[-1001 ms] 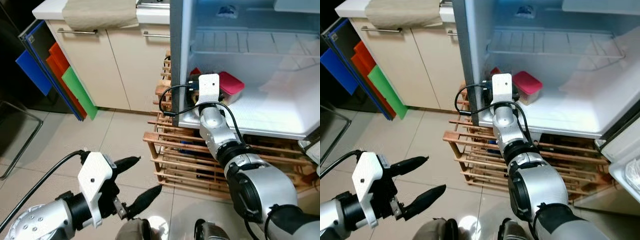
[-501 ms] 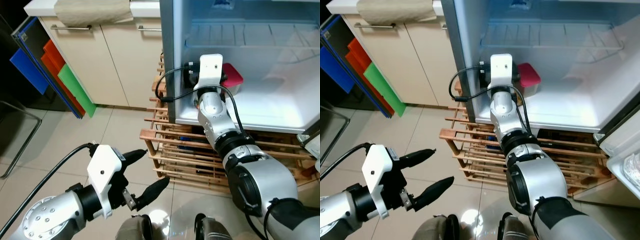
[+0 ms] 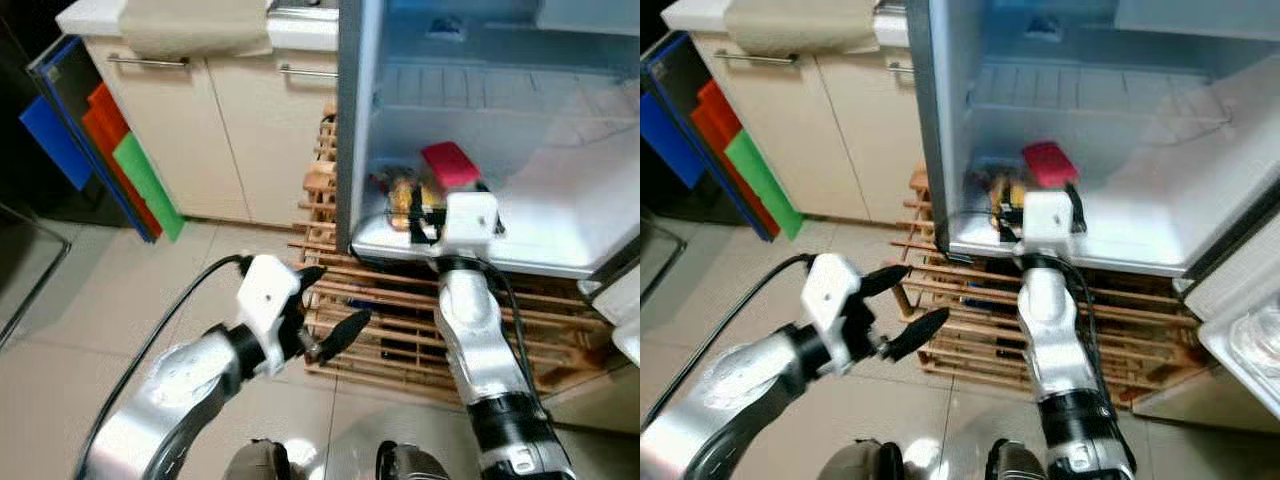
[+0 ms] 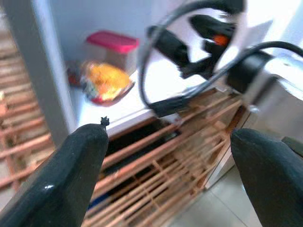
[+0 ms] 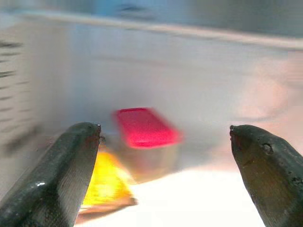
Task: Restocking fridge
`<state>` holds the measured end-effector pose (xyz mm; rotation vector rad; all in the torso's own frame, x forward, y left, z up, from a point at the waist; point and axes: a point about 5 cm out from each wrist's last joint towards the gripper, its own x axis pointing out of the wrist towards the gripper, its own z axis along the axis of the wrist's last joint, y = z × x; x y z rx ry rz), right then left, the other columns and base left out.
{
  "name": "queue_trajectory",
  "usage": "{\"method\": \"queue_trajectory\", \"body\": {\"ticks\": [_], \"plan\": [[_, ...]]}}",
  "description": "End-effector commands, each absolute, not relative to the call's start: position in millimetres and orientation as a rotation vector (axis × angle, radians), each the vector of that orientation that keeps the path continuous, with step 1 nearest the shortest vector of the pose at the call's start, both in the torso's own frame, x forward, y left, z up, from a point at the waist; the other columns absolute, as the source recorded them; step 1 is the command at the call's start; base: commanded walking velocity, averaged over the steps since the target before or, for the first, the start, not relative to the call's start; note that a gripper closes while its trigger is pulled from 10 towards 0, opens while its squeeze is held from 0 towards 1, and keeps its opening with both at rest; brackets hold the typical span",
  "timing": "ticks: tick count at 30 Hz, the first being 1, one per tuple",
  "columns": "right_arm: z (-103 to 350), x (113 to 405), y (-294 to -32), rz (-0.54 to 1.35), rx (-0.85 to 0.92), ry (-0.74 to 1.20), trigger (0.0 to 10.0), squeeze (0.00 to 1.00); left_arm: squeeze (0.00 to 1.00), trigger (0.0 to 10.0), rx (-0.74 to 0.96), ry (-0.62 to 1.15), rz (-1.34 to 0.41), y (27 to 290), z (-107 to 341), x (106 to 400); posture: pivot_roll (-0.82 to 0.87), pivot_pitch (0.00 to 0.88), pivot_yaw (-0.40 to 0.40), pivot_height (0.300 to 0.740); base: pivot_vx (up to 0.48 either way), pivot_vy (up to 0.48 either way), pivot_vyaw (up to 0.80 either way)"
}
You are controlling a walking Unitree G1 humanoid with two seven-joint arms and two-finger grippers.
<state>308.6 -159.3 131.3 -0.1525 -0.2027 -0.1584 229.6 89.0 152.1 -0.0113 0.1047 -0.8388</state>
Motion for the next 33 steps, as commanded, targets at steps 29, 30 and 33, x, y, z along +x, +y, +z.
{"method": "queue_trajectory", "body": {"ticks": [29, 30, 33], "plan": [[111.3, 278.6, -195.5, -0.14, -0.073, -0.082, 10.0, 0.0, 0.0, 10.0, -0.049, -0.101, -0.2, 130.6, 143.4, 307.6, -0.08, 0.0, 0.048, 0.74, 0.0, -0.078, 0.0], [109.3, 279.0, -195.0, -0.145, -0.066, -0.076, 10.0, 0.0, 0.0, 10.0, -0.044, -0.103, -0.194, 131.8, 143.4, 308.4, -0.08, 0.0, 0.051, 0.74, 0.0, -0.319, 0.0], [105.9, 278.8, -189.0, -0.133, -0.062, -0.066, 10.0, 0.0, 0.0, 10.0, -0.024, -0.113, -0.205, 133.1, 146.2, 308.5, -0.08, 0.0, 0.054, 0.74, 0.0, -0.097, 0.0]]}}
